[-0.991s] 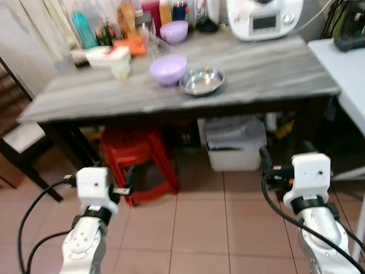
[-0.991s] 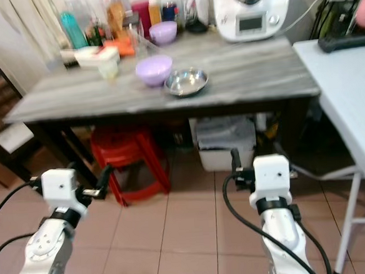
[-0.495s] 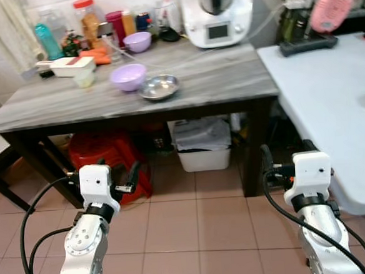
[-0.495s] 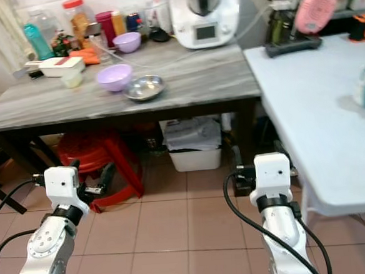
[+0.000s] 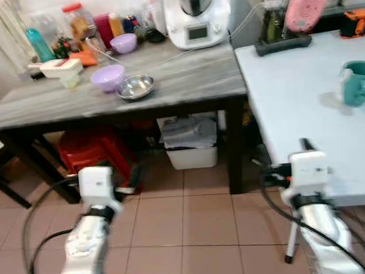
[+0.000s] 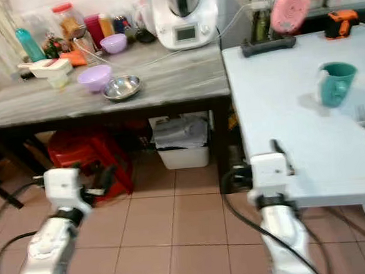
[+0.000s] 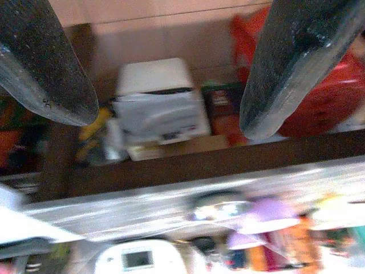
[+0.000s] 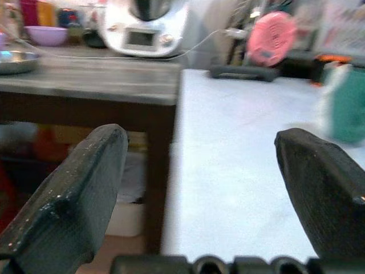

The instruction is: Setting the table

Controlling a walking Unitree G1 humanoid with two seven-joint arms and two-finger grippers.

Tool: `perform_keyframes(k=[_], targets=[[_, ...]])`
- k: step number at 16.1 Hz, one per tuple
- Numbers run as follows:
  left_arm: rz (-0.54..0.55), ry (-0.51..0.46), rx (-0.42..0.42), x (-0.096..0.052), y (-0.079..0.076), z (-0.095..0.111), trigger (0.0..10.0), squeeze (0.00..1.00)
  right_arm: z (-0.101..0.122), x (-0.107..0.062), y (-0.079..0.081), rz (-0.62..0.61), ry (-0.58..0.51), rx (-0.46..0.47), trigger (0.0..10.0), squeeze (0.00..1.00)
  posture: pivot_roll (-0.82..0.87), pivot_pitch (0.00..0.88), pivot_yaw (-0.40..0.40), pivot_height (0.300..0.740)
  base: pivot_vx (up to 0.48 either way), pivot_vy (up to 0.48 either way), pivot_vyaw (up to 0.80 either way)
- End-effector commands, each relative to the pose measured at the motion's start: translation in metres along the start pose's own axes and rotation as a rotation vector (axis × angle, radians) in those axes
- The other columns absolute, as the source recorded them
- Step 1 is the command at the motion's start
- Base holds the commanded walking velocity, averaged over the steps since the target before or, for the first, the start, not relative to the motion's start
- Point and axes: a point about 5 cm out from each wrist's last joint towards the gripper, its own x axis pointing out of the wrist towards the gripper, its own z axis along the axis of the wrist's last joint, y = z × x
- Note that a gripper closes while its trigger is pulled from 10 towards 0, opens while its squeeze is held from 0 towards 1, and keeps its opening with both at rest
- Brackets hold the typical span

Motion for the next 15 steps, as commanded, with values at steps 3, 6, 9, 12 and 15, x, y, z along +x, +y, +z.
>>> perform_keyframes(k=[3, 6, 9, 12, 15], targets=[[0.014, 0.007, 0.022, -0.0010, 0.0088, 0.0011, 10.0, 0.00, 0.0043, 0.0024, 0.0068, 0.015, -0.017, 0.025, 10.0, 0.00, -0.05, 0.000, 0.147, 0.740, 0.000, -0.370, 0.00], [0.008, 0.008, 0.020, -0.0002, 0.0078, 0.0009, 10.0, 0.00, 0.0047, 0.0030, 0.0073, 0.015, -0.019, 0.027, 10.0, 0.00, -0.05, 0.000, 0.147, 0.740, 0.000, -0.372, 0.00], [0.003, 0.008, 0.019, 0.0002, 0.0074, 0.0012, 10.0, 0.00, 0.0058, 0.0036, 0.0096, 0.024, -0.025, 0.021, 10.0, 0.00, -0.05, 0.000, 0.148, 0.740, 0.000, -0.371, 0.00], [-0.001, 0.010, 0.017, 0.0000, 0.0070, 0.0008, 10.0, 0.00, 0.0059, 0.0041, 0.0112, 0.027, -0.027, 0.024, 10.0, 0.00, -0.05, 0.000, 0.148, 0.740, 0.000, -0.369, 0.00], [-0.003, 0.008, 0.016, 0.0004, 0.0065, 0.0011, 10.0, 0.00, 0.0059, 0.0047, 0.0115, 0.029, -0.028, 0.025, 10.0, 0.00, -0.05, 0.000, 0.150, 0.740, 0.000, -0.368, 0.00]])
